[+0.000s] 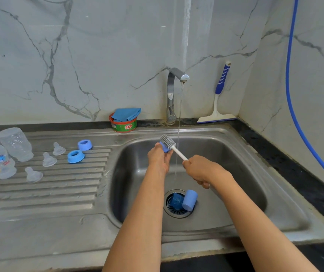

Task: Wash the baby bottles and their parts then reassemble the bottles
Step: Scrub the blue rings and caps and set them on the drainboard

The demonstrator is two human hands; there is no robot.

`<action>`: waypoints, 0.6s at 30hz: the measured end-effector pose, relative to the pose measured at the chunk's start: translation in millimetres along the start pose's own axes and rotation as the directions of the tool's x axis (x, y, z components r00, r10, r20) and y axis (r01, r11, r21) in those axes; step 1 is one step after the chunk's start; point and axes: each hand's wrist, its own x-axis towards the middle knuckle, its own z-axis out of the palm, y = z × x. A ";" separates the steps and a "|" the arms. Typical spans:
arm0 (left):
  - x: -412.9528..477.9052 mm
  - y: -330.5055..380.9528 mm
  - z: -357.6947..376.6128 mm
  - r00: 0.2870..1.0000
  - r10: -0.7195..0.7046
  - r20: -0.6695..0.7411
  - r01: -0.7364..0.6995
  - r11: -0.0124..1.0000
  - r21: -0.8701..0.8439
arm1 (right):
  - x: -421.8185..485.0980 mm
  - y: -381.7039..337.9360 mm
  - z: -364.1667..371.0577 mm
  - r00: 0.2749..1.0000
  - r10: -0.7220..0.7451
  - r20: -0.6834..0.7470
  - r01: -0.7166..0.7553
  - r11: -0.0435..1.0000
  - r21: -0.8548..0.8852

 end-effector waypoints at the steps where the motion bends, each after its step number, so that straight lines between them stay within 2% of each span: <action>1: -1.5 -0.4 0.4 1.000 0.001 0.016 -0.001 1.000 0.027 | 0.3 0.9 -0.3 1.000 0.007 -0.023 -0.008 1.000 -0.015; 6: 0.4 -4.4 -0.1 0.994 -0.005 0.105 -0.020 0.970 0.244 | 15.8 9.3 3.9 0.988 -0.019 -0.154 0.015 1.000 -0.027; 9: 0.7 -6.2 0.1 0.995 0.002 0.103 -0.031 0.959 0.280 | 16.3 10.6 1.8 0.985 -0.049 -0.166 0.047 0.999 -0.012; 13: 1.5 -4.0 -1.7 0.998 0.037 0.043 -0.046 0.970 0.238 | 6.0 4.6 -2.8 0.986 -0.092 -0.139 0.086 0.995 -0.047; 16: 5.3 0.4 -4.9 0.997 0.060 -0.040 -0.055 0.991 0.122 | 0.1 -1.5 -2.3 0.985 -0.122 -0.124 0.109 0.989 -0.101; 18: 3.6 1.5 -5.6 0.998 0.051 -0.039 -0.049 0.997 0.065 | -0.5 -2.9 -1.2 0.983 -0.128 -0.129 0.113 0.986 -0.119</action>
